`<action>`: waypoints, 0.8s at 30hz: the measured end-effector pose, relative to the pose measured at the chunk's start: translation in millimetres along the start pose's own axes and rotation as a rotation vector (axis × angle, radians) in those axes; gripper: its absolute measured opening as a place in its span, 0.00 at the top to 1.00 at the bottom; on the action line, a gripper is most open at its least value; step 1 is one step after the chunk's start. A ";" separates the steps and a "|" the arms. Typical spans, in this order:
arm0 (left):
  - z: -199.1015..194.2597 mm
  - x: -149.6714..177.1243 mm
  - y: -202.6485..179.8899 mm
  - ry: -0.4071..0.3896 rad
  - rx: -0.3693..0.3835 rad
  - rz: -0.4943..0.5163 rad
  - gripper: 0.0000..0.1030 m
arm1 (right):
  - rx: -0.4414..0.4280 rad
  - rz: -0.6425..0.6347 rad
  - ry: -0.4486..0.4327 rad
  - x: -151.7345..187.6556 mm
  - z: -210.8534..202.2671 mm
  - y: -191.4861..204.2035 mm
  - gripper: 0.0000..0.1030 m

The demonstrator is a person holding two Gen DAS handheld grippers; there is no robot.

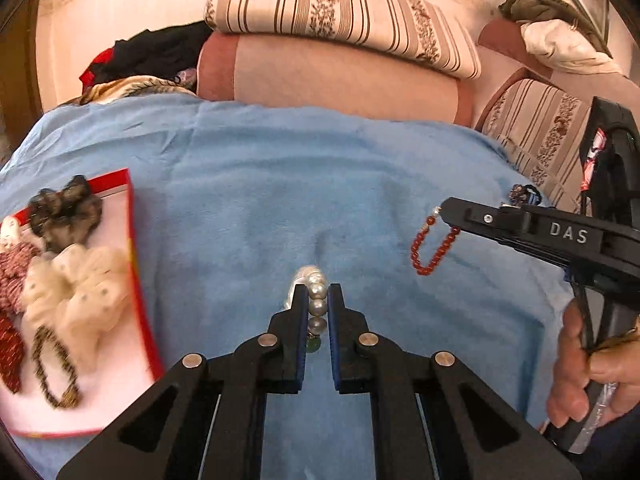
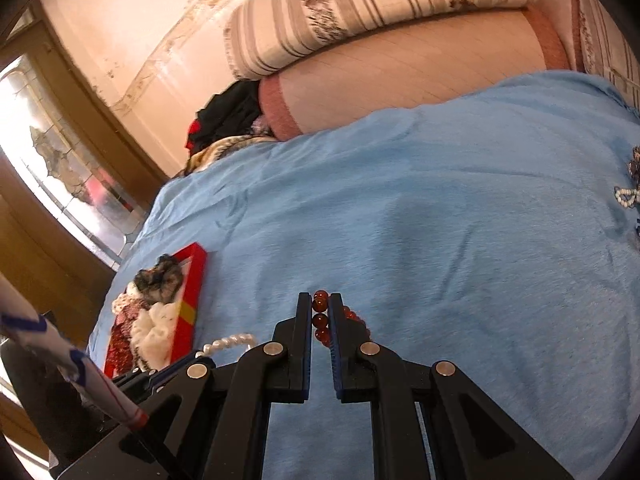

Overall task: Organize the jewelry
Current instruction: 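Grasp the red bead bracelet with the right tool while the left tool grasps the pearl bracelet, then carry both held bracelets over the red-rimmed tray with both tools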

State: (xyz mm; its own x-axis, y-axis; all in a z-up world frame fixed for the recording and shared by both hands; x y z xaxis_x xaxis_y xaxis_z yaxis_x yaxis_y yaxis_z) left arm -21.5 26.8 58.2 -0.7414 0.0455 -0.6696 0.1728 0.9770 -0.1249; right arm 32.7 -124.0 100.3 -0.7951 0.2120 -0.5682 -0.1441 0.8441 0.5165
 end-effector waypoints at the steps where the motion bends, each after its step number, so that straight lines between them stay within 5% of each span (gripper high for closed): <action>1: -7.4 3.5 0.8 -0.011 -0.008 0.004 0.91 | -0.005 -0.011 -0.008 3.4 -3.8 4.9 0.91; 13: -31.0 29.0 6.7 -0.113 -0.074 0.025 0.91 | 0.003 -0.105 -0.037 69.9 -34.4 41.4 0.91; 24: -28.5 30.1 10.1 -0.137 -0.110 0.061 0.91 | 0.031 -0.137 -0.040 78.2 -27.0 44.4 0.91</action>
State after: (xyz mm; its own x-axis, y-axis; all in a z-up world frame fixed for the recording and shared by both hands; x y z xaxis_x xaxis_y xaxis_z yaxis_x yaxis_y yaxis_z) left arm -60.6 43.9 57.7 -0.6352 0.0835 -0.7678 0.1370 0.9906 -0.0056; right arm -51.8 -83.2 96.1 -0.7451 0.1125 -0.6574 -0.2312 0.8810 0.4128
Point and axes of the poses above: each gripper's, at about its wrist camera, not at the fingertips, and z roughly the way its jaws point, y to its left, x to its underside, the point moved 4 cm from there along z, roughly the way its jaws point, and after that the axes turned 3 degrees about -x, right-handed, at the moved point
